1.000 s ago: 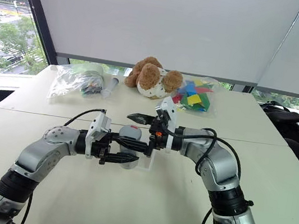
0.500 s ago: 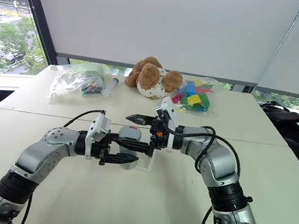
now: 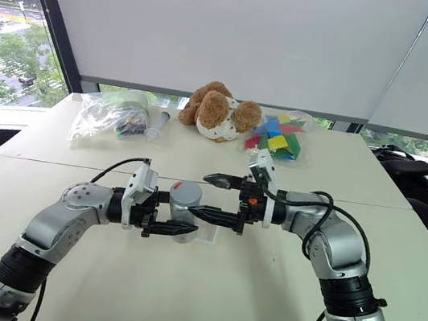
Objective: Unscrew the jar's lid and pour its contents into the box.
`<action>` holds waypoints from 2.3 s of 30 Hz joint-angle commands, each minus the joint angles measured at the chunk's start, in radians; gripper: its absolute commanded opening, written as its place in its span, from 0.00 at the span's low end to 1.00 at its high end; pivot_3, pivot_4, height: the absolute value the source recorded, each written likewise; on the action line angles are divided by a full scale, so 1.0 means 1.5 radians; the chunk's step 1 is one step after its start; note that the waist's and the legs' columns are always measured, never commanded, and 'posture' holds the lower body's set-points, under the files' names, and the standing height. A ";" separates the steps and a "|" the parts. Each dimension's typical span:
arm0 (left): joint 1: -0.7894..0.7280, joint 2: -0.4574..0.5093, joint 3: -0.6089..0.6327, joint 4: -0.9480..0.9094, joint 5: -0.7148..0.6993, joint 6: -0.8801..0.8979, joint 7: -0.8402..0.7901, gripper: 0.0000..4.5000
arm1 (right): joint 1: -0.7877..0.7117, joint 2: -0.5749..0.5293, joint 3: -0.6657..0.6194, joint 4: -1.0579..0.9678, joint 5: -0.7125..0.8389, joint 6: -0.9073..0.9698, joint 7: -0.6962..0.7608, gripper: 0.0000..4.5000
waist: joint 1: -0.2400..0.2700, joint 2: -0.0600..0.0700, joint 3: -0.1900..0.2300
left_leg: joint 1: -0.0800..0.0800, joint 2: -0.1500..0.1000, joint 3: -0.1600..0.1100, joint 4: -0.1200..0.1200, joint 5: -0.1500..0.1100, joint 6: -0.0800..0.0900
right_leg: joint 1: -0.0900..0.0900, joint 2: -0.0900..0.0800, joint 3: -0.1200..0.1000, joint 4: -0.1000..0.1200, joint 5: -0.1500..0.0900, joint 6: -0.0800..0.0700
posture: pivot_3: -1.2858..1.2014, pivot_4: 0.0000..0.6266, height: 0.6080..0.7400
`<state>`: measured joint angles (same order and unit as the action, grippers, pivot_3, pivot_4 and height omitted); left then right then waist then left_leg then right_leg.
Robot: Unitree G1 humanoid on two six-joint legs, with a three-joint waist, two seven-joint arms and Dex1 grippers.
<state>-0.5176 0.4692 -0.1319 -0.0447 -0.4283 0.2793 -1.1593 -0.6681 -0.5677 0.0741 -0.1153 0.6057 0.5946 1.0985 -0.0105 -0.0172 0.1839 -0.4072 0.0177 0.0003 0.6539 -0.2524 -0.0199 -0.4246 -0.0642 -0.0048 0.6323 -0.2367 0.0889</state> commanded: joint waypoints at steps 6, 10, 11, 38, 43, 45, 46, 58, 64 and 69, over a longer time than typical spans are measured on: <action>-0.001 0.001 0.011 -0.021 -0.011 -0.012 -0.009 0.52 | -0.020 -0.001 -0.033 -0.075 0.063 0.031 0.008 0.97 | 0.000 0.000 0.000 | 0.000 0.000 0.000 0.000 0.000 0.000 | 0.000 0.000 0.000 0.000 0.000 0.000 | 0.52 0.24 1.00; -0.001 0.000 0.010 -0.022 -0.012 -0.011 -0.009 0.52 | -0.033 0.013 -0.013 -0.091 0.069 0.048 0.004 0.97 | 0.000 0.000 0.000 | 0.000 0.000 0.000 0.000 0.000 0.000 | 0.000 0.000 0.000 0.000 0.000 0.000 | 0.52 0.24 1.00; -0.001 0.001 0.010 -0.022 -0.012 -0.010 -0.009 0.52 | -0.041 0.017 -0.006 -0.087 0.060 0.047 -0.003 0.97 | 0.000 0.000 0.000 | 0.000 0.000 0.000 0.000 0.000 0.000 | 0.000 0.000 0.000 0.000 0.000 0.000 | 0.52 0.24 1.00; 0.000 -0.001 0.008 -0.024 -0.010 -0.009 -0.004 0.52 | -0.100 0.063 0.034 -0.034 0.007 0.045 -0.013 0.52 | 0.000 0.000 0.000 | 0.000 0.000 0.000 0.000 0.000 0.000 | 0.000 0.000 0.000 0.000 0.000 0.000 | 0.52 0.24 1.00; 0.006 0.009 0.010 -0.028 -0.017 -0.004 -0.008 0.52 | -0.089 0.112 -0.085 -0.051 0.190 0.138 -0.044 0.52 | 0.000 0.001 0.000 | 0.000 0.000 -0.001 0.000 0.000 0.000 | 0.000 0.000 0.000 0.000 0.000 0.000 | 0.52 0.24 1.00; 0.012 0.012 0.011 -0.033 -0.019 -0.001 -0.010 0.52 | -0.084 0.118 -0.128 -0.052 0.263 0.182 -0.076 0.52 | 0.001 0.000 0.000 | 0.000 0.000 -0.001 0.000 0.000 0.000 | 0.000 0.000 0.000 0.000 0.000 0.000 | 0.52 0.24 1.00; 0.015 0.013 0.013 -0.035 -0.020 0.000 -0.011 0.52 | -0.080 0.117 -0.155 -0.050 0.298 0.200 -0.097 0.52 | 0.001 0.000 0.000 | 0.000 0.000 -0.001 0.000 0.000 0.000 | 0.000 0.000 0.000 0.000 0.000 0.000 | 0.52 0.24 1.00; 0.002 0.047 0.076 0.011 -0.045 -0.008 -0.021 0.52 | 0.211 -0.071 -0.241 0.157 -0.055 -0.256 -0.056 0.52 | 0.002 0.000 0.000 | 0.000 -0.001 0.000 0.000 0.000 0.000 | 0.001 0.000 0.001 0.000 0.000 0.000 | 0.52 0.24 1.00; -0.041 0.037 0.089 0.063 -0.054 -0.005 -0.016 0.52 | 0.215 -0.047 -0.250 0.415 -0.130 -0.436 -0.068 0.52 | -0.005 0.001 0.000 | 0.001 0.000 0.001 0.000 0.000 0.000 | 0.001 0.001 0.002 0.000 0.000 0.000 | 0.52 0.24 1.00; -0.059 0.031 0.088 0.088 -0.052 0.000 -0.022 0.52 | 0.186 -0.024 -0.247 0.553 -0.158 -0.509 -0.077 0.52 | -0.004 0.001 0.000 | 0.001 0.000 0.001 0.000 0.000 0.000 | 0.001 0.001 0.002 0.000 0.000 0.000 | 0.52 0.24 1.00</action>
<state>-0.5800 0.5164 -0.0187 0.0921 -0.4930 0.2811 -1.1900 -0.3624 -0.6056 -0.2789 0.6842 0.3696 -0.1259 0.9896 -0.0170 -0.0160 0.1839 -0.4054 0.0172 0.0016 0.6538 -0.2521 -0.0202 -0.4234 -0.0626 -0.0013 0.6328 -0.2366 0.0892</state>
